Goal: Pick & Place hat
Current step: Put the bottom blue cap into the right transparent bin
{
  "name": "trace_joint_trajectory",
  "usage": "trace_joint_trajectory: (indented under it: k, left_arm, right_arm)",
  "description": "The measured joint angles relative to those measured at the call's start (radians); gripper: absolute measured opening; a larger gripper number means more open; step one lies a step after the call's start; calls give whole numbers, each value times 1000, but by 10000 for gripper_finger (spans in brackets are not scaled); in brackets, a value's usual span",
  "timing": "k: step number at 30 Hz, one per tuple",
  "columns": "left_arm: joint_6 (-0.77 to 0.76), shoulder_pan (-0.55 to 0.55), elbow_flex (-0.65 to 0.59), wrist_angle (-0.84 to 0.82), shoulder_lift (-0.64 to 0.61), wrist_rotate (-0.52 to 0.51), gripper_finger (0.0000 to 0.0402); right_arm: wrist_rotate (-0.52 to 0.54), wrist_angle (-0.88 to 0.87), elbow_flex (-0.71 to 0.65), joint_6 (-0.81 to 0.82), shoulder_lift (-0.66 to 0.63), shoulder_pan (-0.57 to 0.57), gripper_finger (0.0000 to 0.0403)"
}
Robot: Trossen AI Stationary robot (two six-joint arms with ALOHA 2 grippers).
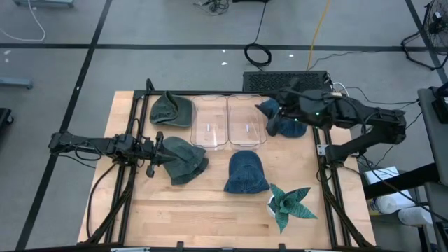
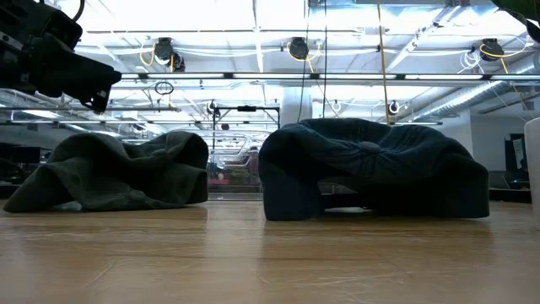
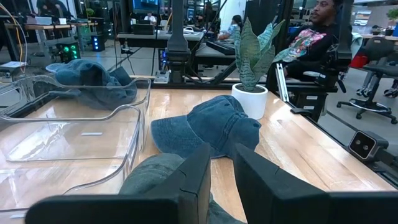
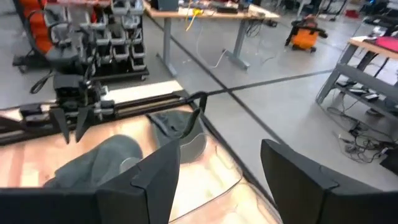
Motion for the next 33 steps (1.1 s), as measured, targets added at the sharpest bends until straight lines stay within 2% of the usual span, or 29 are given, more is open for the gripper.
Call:
trace_joint_trajectory:
  k: [9,17,24,33]
  left_arm:
    - [0,0,0,0,0,0,77]
    - [0,0,0,0,0,0,77]
    - [0,0,0,0,0,0,77]
    - [0,0,0,0,0,0,77]
  right_arm:
    - [-101,-160,189,41,136,44,212]
    - [-133,-325,343,50,264,57,212]
    - [-298,-386,366,71,337,58,212]
    - [-397,-477,366,103,404,57,212]
